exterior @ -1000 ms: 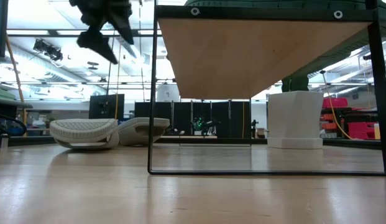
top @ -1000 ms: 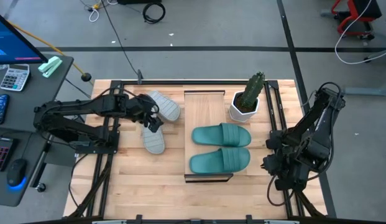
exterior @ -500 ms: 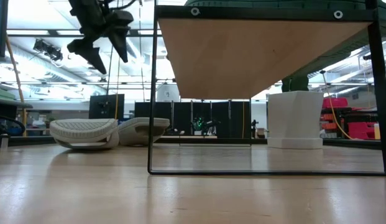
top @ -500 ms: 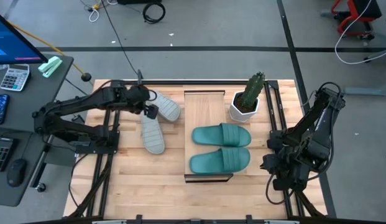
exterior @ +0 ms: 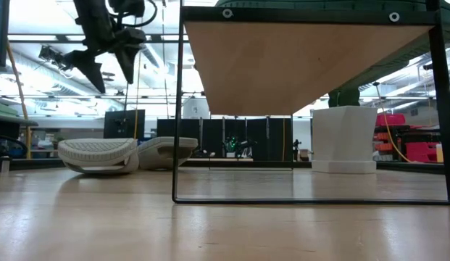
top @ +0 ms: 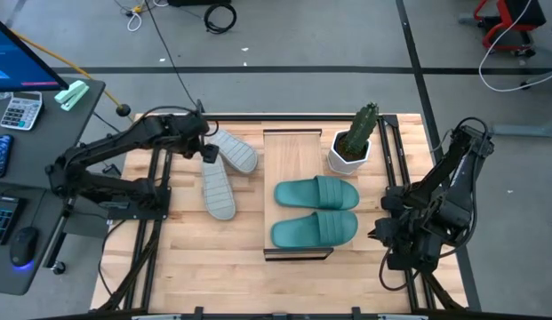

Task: Pick and place slides into the shelf
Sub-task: Put the bottom gray slide on the shelf

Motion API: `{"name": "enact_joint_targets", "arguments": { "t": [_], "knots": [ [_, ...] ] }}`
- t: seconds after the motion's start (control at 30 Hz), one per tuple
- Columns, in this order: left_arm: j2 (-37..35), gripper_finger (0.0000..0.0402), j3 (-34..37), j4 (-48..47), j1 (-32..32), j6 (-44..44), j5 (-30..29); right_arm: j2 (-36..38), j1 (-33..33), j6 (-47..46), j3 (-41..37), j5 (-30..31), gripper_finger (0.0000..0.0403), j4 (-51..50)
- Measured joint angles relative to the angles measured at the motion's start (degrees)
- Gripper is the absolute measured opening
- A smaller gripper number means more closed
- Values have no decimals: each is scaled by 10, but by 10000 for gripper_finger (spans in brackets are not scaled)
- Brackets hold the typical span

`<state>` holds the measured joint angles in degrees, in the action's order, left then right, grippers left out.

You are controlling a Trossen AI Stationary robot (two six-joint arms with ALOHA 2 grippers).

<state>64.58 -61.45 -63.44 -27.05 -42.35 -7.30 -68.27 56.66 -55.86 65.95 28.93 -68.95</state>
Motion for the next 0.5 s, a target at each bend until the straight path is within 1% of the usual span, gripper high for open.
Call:
{"name": "enact_joint_targets", "arguments": {
  "t": [0.23, 0.3, 0.43, 0.5],
  "knots": [
    [28, 385, 0, -12, -30, 13, 6, -2, 0, 0, -1, 1, 30, 0],
    [45, 385, 0, -12, -35, 29, 16, -5, 0, -1, -1, 1, 30, 2],
    [75, 385, 0, -7, -43, 67, 17, -13, 0, -1, -1, 2, 30, 9],
    [85, 385, 0, 7, -49, 81, 31, -19, 0, -1, -1, 2, 30, 16]
  ]
}}
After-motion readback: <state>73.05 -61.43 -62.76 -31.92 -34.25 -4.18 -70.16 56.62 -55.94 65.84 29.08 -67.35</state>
